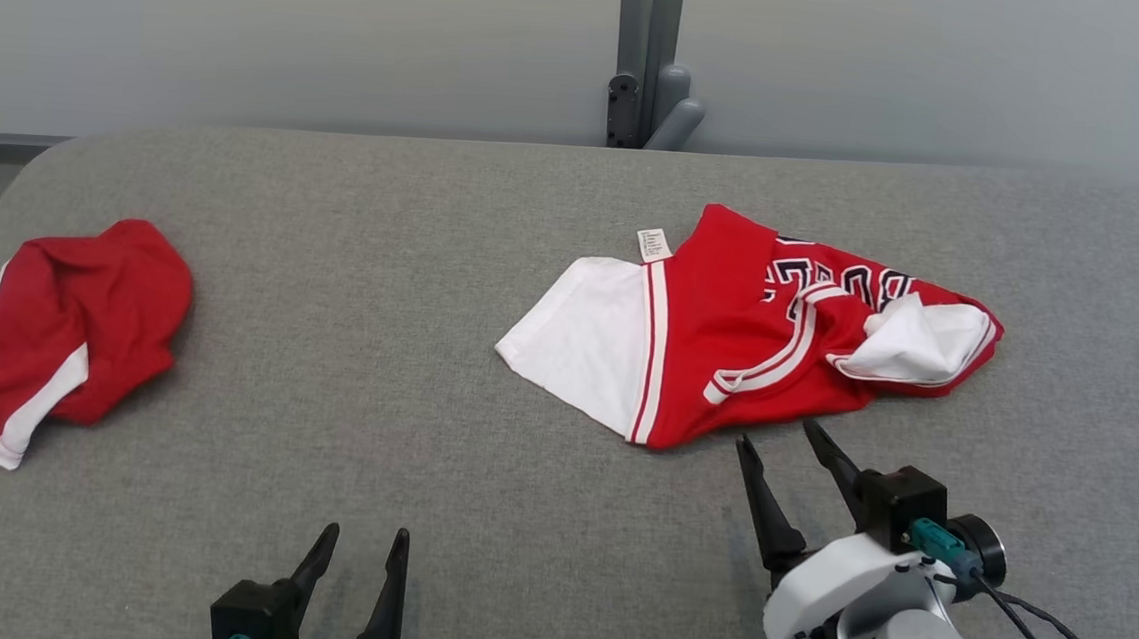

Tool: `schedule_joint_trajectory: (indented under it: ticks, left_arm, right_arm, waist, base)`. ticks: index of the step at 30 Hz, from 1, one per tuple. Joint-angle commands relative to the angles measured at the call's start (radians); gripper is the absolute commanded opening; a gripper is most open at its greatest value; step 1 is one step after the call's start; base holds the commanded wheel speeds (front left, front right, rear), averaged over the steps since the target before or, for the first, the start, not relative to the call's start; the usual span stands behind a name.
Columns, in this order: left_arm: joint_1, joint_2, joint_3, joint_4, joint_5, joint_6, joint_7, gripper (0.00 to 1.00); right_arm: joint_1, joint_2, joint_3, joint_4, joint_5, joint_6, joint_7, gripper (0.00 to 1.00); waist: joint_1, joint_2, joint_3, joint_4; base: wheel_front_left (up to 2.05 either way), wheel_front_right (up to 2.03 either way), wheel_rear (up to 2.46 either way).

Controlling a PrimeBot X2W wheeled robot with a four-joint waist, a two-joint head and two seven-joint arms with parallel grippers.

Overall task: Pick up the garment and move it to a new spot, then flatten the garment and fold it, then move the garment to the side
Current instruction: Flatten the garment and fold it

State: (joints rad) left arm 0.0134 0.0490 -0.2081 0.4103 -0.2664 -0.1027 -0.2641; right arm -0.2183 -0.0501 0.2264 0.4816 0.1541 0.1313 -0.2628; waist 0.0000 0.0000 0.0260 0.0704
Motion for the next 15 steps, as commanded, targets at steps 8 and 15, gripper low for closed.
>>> schedule_joint_trajectory:
  ticks: [8, 15]
  left_arm:
    - [-0.041, 0.003, -0.03, 0.004, -0.009, -0.007, -0.001, 1.0]
    - [-0.052, 0.003, -0.04, 0.006, 0.005, -0.012, -0.001, 1.0]
  right_arm:
    - [-0.084, -0.003, 0.038, 0.129, 0.065, -0.001, -0.003, 1.0]
    - [-0.133, -0.003, -0.004, 0.239, 0.144, -0.001, -0.003, 1.0]
  waist:
    - [0.0, 0.0, 0.065, 0.099]
    - [0.0, 0.0, 0.096, 0.163]
  base:
    - [0.0, 0.0, 0.0]
    - [0.0, 0.0, 0.0]
